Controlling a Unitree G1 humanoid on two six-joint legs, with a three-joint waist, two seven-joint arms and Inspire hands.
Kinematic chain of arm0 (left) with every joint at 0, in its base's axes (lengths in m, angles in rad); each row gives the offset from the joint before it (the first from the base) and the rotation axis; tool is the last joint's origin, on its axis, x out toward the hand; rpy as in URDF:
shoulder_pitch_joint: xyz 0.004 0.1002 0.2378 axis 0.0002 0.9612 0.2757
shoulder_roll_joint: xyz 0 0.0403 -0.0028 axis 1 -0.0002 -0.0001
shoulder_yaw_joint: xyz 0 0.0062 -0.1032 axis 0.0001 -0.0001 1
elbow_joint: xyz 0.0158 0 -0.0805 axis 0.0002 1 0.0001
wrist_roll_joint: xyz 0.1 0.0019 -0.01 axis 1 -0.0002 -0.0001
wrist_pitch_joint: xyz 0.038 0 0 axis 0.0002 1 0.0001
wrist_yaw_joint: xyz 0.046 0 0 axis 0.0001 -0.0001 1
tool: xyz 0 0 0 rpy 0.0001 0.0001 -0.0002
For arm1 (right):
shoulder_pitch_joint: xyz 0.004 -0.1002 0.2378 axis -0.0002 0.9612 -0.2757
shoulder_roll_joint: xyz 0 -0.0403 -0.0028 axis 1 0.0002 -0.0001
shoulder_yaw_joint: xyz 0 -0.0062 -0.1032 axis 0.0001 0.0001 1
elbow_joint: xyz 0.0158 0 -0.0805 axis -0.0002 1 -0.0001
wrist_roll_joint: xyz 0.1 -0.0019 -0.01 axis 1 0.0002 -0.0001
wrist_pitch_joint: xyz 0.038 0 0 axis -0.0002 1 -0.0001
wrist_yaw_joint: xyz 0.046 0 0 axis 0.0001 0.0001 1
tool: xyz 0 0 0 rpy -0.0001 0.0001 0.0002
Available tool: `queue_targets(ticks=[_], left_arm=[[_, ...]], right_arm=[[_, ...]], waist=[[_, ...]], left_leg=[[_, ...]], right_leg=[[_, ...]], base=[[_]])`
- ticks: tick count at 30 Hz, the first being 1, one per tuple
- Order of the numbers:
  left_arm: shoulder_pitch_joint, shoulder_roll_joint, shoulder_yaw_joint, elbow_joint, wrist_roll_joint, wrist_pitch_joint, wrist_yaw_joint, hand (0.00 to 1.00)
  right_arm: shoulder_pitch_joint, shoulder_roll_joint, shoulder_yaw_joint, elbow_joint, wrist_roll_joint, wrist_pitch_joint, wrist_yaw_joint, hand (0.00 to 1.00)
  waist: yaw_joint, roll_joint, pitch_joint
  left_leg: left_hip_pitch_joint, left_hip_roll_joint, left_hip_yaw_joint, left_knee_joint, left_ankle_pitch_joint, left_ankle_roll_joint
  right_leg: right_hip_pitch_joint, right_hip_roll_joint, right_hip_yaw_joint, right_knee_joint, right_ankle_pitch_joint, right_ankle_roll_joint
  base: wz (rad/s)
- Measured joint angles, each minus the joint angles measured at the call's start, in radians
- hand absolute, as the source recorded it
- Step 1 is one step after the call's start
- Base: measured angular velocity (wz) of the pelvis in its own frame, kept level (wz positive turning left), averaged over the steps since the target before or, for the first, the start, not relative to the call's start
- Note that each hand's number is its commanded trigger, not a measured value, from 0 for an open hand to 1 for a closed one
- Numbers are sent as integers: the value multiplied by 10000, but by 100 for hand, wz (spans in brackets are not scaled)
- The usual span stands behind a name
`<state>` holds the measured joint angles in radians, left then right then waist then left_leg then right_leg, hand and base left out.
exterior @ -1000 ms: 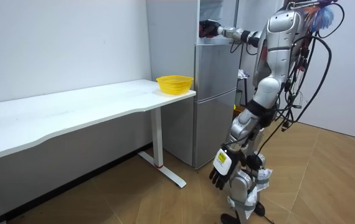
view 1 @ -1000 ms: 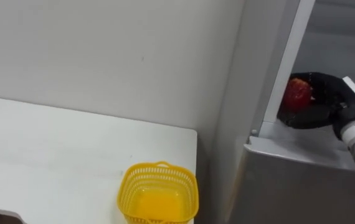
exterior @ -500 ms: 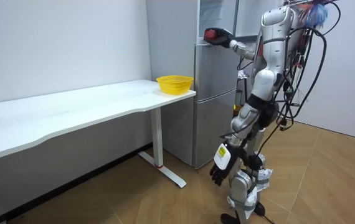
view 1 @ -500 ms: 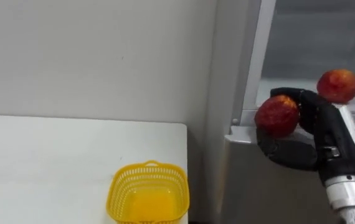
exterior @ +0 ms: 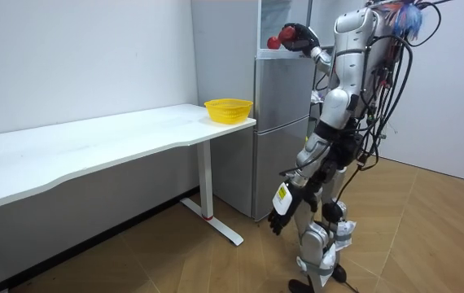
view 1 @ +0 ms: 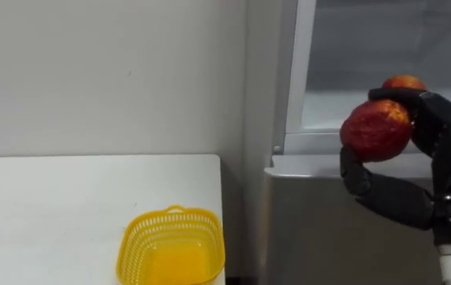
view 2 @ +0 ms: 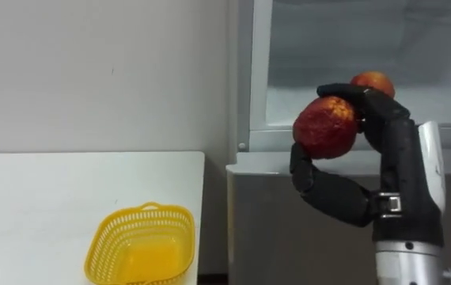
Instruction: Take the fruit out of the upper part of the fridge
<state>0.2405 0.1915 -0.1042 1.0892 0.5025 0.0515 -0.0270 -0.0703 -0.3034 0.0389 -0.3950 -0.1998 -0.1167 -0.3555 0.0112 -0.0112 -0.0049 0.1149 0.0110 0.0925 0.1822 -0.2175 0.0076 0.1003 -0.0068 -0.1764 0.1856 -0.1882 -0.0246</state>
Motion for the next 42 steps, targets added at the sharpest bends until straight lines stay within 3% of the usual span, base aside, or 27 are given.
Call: queue_targets(ticks=[7, 13, 23, 27, 29, 31, 34, 42], left_arm=[[-132, 61, -5, 110, -21, -160, -50, 0], [-391, 223, -191, 113, -23, -221, -65, 0], [-548, 230, -165, 80, -5, -290, -206, 0], [-610, 255, -163, 102, 18, -290, -290, 0], [-687, 256, -166, 135, 18, -289, -284, 0], [-745, 254, -161, 130, 15, -287, -289, 0], [-764, 255, -92, 91, 23, -284, -332, 0], [-918, 327, 130, -17, 36, -278, -546, 0]], right_arm=[[-97, -46, 446, -496, -762, -63, 368, 100], [-327, -148, 764, -470, -1600, -181, 837, 100], [-856, -155, 1011, -289, -2769, -179, 1563, 100], [-1966, -168, 1392, 866, -2706, -170, 1899, 100], [-2261, -168, 1440, 1342, -2702, -142, 2055, 100], [-2381, -172, 1481, 1817, -2745, -131, 2101, 100], [-2631, -172, 1666, 2175, -2876, -107, 2202, 100], [-3007, -172, 2222, 3805, -2853, -24, 2258, 100]], waist=[[245, -269, -52], [411, -568, 22], [810, -612, 75], [832, -743, 181], [1017, -825, 184], [1262, -922, 128], [1359, -936, 121], [1882, -939, 218]], left_leg=[[-11, -2, 10, -25, 0, 0], [-48, -4, 1, -25, -3, 1], [-166, -14, -181, -33, -4, 3], [-174, -48, -435, 3, -2, 1], [-184, -53, -500, 19, -2, 1], [-158, -60, -540, 5, -4, 1], [-157, -79, -710, 7, -4, 1], [-239, -83, -927, 41, -5, -1]], right_leg=[[-56, -17, -130, 0, -12, -1], [21, -23, -168, -1, -18, 1], [-42, -36, -269, -8, -16, 3], [61, -52, -478, -65, -17, 2], [126, -42, -517, -161, -13, 0], [178, -44, -554, -176, -14, 2], [226, -67, -694, -160, -13, 4], [290, -105, -941, -163, -16, 8]], base=[[1], [3], [3], [14], [12], [9], [15], [8]])
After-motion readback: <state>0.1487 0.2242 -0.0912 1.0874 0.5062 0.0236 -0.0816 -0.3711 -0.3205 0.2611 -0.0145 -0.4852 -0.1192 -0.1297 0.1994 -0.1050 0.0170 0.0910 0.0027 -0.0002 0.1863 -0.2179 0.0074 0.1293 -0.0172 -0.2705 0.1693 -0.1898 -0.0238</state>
